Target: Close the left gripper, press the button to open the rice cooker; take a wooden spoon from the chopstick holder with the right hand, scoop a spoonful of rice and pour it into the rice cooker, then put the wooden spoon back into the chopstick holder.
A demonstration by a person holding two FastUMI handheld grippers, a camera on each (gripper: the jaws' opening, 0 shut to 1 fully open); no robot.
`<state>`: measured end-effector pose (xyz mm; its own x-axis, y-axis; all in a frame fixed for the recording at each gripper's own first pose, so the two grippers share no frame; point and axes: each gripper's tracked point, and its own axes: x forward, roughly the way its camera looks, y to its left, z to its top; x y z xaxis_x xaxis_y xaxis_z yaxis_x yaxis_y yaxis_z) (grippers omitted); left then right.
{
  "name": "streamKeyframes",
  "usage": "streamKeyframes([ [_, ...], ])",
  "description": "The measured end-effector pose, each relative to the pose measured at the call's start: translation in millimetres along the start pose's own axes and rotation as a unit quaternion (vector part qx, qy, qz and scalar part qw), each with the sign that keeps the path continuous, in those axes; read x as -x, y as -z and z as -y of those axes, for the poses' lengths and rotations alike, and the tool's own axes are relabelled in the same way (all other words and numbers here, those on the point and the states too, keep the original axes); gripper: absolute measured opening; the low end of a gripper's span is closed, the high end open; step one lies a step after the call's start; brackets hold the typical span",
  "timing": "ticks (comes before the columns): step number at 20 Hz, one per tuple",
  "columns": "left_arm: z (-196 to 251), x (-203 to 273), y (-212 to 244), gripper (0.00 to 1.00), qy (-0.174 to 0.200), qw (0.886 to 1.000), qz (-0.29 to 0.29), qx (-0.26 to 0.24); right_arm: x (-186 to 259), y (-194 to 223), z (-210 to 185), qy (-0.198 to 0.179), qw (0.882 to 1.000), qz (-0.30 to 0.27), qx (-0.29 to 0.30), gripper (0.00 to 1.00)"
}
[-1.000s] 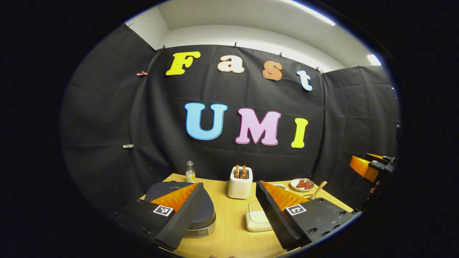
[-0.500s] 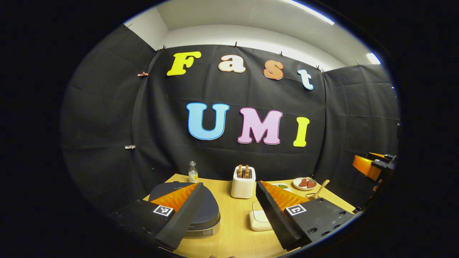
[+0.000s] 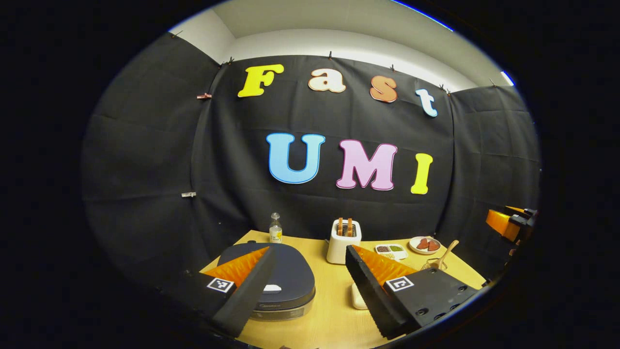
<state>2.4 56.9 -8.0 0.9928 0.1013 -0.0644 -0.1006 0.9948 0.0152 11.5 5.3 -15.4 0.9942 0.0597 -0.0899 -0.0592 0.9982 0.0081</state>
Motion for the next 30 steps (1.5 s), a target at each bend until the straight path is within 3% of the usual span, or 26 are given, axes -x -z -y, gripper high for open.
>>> streamKeyframes([
  [2,-14.6,-3.1,-3.3,0.96,-0.012,1.0,-0.003,-0.009,-10.8,4.3,3.8,0.004,1.0,-0.011,-0.001,0.96],
  [4,-26.4,-7.6,-1.3,0.84,-0.019,1.0,-0.017,-0.002,-16.1,9.0,7.2,0.008,1.0,-0.019,0.0,0.98],
  [6,-30.6,-9.4,5.7,0.7,-0.015,0.999,-0.037,0.012,-21.3,8.9,10.3,0.011,1.0,-0.019,-0.001,0.98],
  [8,-41.1,-16.3,13.2,0.44,-0.026,0.998,-0.054,0.011,-29.3,13.1,14.2,0.012,1.0,-0.02,0.001,0.98],
  [10,-49.1,-25.4,18.4,0.33,-0.038,0.997,-0.072,0.017,-36.1,19.5,18.8,0.015,0.999,-0.027,0.006,0.98],
  [11,-51.9,-29.2,23.5,0.2,-0.042,0.996,-0.081,0.02,-38.5,22.0,21.5,0.017,0.999,-0.031,0.006,0.98],
  [13,-57.3,-39.5,30.6,0.07,-0.046,0.994,-0.097,0.025,-44.1,27.2,25.1,0.02,0.999,-0.037,0.002,0.98],
  [16,-55.7,-57.5,56.9,0.06,-0.035,0.987,-0.146,0.058,-51.4,33.1,30.4,0.023,0.999,-0.043,0.003,0.98],
  [20,-67.9,-76.2,91.6,0.06,-0.052,0.975,-0.186,0.107,-56.8,37.3,36.6,0.021,0.999,-0.048,-0.004,0.98],
  [30,-68.6,-88.4,153.8,0.06,-0.075,0.96,-0.253,0.094,-70.8,53.1,39.5,0.007,0.998,-0.066,-0.009,0.98],
])
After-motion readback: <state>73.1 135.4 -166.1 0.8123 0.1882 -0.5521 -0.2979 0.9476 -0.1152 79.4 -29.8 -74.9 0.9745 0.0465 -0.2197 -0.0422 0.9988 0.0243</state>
